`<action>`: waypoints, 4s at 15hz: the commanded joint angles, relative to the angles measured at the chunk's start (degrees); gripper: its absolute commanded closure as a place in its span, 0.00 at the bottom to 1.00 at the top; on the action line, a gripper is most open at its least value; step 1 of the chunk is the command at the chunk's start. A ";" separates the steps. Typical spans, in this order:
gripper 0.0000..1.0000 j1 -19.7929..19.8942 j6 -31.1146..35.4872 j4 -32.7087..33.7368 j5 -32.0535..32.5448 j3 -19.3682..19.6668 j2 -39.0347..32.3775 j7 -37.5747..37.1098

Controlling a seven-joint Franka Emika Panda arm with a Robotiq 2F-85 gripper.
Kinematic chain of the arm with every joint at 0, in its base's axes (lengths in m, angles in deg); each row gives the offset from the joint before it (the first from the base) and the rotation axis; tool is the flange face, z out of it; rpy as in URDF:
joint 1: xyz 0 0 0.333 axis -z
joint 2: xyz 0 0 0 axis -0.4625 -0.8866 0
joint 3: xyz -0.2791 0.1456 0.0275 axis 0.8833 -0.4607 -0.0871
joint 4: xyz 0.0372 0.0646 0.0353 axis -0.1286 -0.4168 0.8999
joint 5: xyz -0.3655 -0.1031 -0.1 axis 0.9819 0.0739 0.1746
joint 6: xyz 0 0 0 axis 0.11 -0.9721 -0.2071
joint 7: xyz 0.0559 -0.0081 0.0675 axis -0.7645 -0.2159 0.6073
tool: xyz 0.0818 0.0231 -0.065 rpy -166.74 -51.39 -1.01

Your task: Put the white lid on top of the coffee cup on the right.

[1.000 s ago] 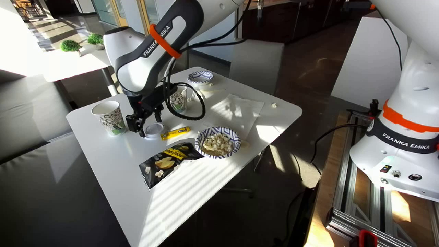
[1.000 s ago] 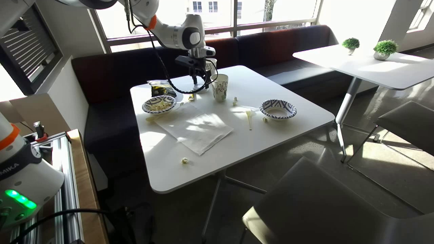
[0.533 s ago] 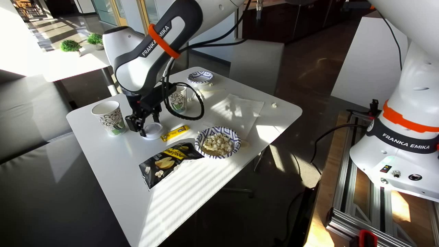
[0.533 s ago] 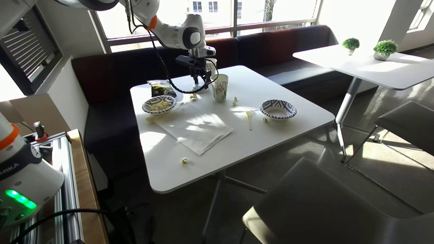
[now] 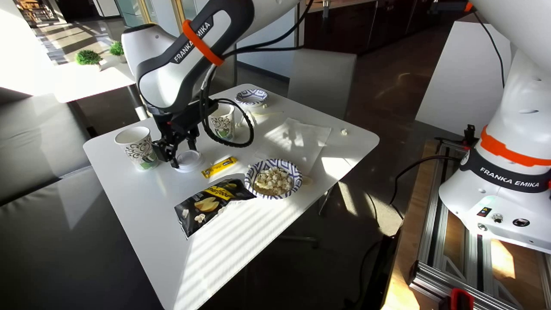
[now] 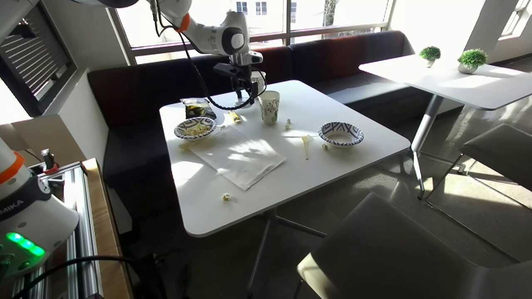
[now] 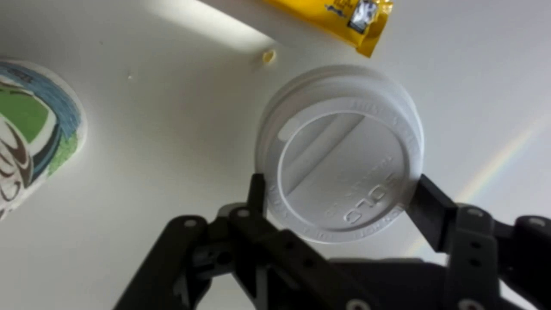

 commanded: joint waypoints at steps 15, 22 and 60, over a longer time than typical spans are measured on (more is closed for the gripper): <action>0.19 1.09 -0.67 -34.97 12.77 5.49 35.73 -23.21; 0.44 2.56 0.66 -37.32 12.69 5.28 37.58 -23.71; 0.44 9.44 1.18 -13.40 -4.99 4.68 15.29 -11.90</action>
